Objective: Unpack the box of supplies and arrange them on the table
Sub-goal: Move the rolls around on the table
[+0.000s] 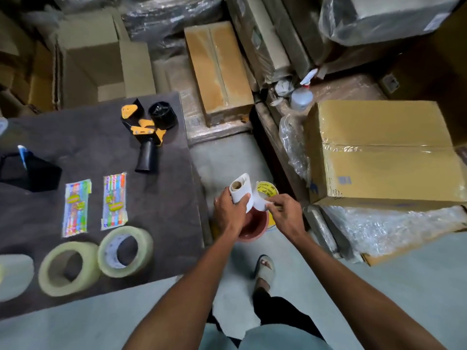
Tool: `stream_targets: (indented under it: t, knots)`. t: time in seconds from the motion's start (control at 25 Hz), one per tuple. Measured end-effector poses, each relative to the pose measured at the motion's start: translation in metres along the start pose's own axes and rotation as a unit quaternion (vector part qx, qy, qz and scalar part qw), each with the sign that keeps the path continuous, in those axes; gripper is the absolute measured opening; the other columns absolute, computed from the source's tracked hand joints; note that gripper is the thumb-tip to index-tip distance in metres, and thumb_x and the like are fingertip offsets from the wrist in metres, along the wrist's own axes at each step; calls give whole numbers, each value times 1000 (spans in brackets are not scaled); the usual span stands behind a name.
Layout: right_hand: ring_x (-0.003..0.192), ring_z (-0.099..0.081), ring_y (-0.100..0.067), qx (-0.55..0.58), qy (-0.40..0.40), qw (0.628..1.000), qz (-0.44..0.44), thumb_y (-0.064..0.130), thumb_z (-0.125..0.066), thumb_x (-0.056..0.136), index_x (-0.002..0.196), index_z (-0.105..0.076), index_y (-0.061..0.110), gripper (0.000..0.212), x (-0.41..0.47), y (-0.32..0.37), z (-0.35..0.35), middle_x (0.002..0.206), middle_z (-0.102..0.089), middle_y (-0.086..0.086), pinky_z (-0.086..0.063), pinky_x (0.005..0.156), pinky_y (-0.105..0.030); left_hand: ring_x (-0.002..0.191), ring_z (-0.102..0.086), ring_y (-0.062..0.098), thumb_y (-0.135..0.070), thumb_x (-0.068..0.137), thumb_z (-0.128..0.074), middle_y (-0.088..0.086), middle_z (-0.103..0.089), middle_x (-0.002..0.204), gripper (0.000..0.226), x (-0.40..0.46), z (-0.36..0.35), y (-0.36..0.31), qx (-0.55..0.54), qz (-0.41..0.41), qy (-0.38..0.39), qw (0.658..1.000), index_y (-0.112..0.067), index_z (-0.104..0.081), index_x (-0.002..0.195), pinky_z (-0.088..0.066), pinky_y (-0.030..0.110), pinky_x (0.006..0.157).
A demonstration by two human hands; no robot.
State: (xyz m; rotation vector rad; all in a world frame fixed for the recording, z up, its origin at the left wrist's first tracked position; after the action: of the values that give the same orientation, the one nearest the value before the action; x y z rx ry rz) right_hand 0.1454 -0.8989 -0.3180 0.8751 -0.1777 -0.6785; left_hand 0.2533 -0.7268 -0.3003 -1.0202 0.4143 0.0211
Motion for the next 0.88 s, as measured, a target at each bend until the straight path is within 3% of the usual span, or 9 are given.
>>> stream_targets:
  t: [0.16, 0.4, 0.64, 0.76, 0.88]
  knots:
    - [93, -66, -11, -28, 45, 998, -24, 19, -71, 87, 101, -79, 17, 16, 9, -59, -19, 103, -71, -1, -50, 79, -17, 120, -53, 29, -32, 85, -75, 15, -60, 127, 53, 0, -45, 51, -13, 97, -22, 995, -16, -59, 133, -39, 26, 93]
    - [85, -70, -13, -36, 95, 993, -54, 24, -71, 86, 94, -79, 24, 11, 24, -171, -100, 97, -76, 5, -59, 76, -37, 116, -59, 34, -38, 81, -77, 14, -61, 127, 59, 39, -119, 170, 31, 172, -12, 985, -19, -59, 133, -51, 43, 97]
    - [82, -69, -22, -64, 122, 989, -57, 13, -68, 87, 89, -79, 17, 11, 56, -248, -181, 90, -75, -5, -58, 72, -40, 115, -63, 31, -24, 80, -82, 11, -67, 127, 54, 97, -179, 265, -12, 235, -56, 970, -13, -64, 129, -53, 40, 94]
    - [95, -66, -22, -88, 133, 985, -68, 16, -66, 89, 100, -78, 16, 16, 62, -293, -218, 106, -69, -5, -53, 79, -30, 108, -66, 27, -18, 79, -83, 11, -70, 119, 45, 117, -203, 298, -8, 239, -69, 969, -12, -68, 121, -52, 33, 87]
    - [100, -63, -21, -106, 145, 981, -70, 19, -62, 93, 109, -76, 15, 21, 73, -317, -242, 116, -62, -5, -48, 83, -27, 109, -64, 28, -16, 78, -83, 11, -69, 116, 44, 131, -214, 319, 9, 227, -86, 970, -14, -69, 121, -54, 36, 90]
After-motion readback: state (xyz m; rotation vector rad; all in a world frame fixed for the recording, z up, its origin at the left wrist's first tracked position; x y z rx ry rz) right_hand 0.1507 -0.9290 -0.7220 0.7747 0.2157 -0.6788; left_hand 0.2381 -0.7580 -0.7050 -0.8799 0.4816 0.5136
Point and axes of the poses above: each hand's wrist, its own x-axis towards the middle knuckle, its own z-axis out of the back of the hand, y = z × x, the point moved 7 cm from there along x, towards the middle knuckle
